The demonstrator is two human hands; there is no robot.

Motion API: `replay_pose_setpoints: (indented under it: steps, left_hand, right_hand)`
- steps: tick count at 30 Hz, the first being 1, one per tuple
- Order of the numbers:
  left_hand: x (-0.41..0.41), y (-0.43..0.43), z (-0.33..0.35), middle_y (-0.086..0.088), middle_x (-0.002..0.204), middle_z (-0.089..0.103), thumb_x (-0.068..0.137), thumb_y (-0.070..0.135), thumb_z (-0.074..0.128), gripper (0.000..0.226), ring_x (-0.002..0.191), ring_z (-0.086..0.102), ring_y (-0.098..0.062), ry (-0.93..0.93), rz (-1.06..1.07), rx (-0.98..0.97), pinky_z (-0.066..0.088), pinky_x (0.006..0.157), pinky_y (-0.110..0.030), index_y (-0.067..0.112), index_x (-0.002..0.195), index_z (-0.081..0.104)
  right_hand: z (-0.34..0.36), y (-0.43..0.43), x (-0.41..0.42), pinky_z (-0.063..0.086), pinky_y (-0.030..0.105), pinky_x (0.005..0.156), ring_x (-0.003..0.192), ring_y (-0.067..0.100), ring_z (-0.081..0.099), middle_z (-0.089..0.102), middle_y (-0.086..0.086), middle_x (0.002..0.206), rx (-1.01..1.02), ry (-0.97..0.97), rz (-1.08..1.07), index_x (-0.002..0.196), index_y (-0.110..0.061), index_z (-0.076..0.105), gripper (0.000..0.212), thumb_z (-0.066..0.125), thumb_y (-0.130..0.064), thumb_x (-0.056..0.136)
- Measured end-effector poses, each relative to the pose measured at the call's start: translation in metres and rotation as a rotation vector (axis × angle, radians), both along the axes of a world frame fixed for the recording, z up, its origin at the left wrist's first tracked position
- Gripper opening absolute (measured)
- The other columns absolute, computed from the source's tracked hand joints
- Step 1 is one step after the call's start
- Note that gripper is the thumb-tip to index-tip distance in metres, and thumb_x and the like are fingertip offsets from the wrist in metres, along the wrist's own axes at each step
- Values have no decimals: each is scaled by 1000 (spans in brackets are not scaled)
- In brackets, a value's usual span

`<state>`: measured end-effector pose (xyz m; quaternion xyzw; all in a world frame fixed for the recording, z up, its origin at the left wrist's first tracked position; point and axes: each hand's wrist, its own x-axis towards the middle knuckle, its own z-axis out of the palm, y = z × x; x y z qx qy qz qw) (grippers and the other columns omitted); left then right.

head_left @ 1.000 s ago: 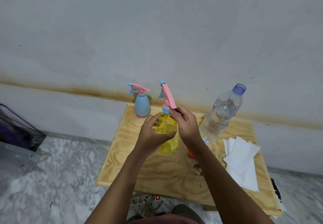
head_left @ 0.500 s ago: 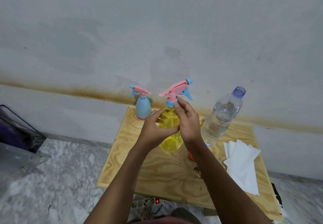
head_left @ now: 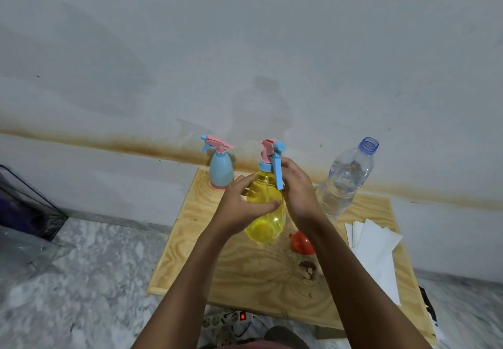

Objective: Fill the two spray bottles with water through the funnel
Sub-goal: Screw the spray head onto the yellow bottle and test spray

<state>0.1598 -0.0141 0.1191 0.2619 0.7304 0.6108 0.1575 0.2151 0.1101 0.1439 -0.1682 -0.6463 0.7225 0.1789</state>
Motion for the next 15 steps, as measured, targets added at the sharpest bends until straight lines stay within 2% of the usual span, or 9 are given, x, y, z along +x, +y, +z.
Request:
replay_pose_setpoints:
  steps: [2, 4, 7, 9, 12, 15]
  left_hand:
    - [1, 0, 1, 9, 88, 62, 69, 19, 88, 38, 78, 55, 7, -20, -1, 10, 43, 69, -8, 33, 98, 67]
    - [3, 0, 3, 11, 89, 64, 69, 19, 88, 37, 81, 57, 5, -59, -3, 19, 45, 71, -9, 33, 96, 67]
    - [6, 0, 4, 16, 91, 68, 72, 11, 85, 40, 83, 59, 11, -55, -52, 46, 42, 73, -5, 27, 105, 69]
    - [6, 1, 2, 15, 91, 65, 72, 11, 85, 40, 82, 58, 11, -47, -46, 47, 41, 73, -6, 27, 106, 69]
    - [5, 2, 0, 14, 90, 62, 72, 11, 85, 41, 82, 57, 9, -23, -30, 55, 41, 74, -7, 24, 107, 69]
    - [5, 3, -4, 15, 84, 60, 72, 9, 84, 37, 78, 57, 6, -6, -32, 73, 41, 72, -10, 25, 102, 69]
  right_hand:
    - [1, 4, 1, 51, 41, 100, 107, 19, 66, 72, 4, 112, 12, 14, 6, 116, -14, 66, 20, 57, -16, 98]
    - [3, 6, 1, 53, 33, 95, 103, 17, 66, 71, 1, 106, 44, 26, 1, 113, -15, 64, 21, 64, -13, 93]
    - [5, 10, -1, 51, 19, 84, 87, 3, 61, 69, -21, 83, 171, 5, -10, 103, -28, 64, 22, 71, -14, 88]
    - [4, 10, -3, 48, 20, 81, 81, 2, 54, 63, -25, 73, 272, -22, -35, 100, -30, 66, 18, 73, -20, 88]
    - [-1, 9, -4, 42, 19, 81, 85, 5, 52, 60, -20, 87, 407, -12, -101, 111, -14, 67, 27, 72, -28, 88]
    - [-1, 4, -4, 43, 13, 81, 94, 7, 55, 63, -22, 95, 418, -9, -137, 107, -25, 63, 20, 71, -29, 89]
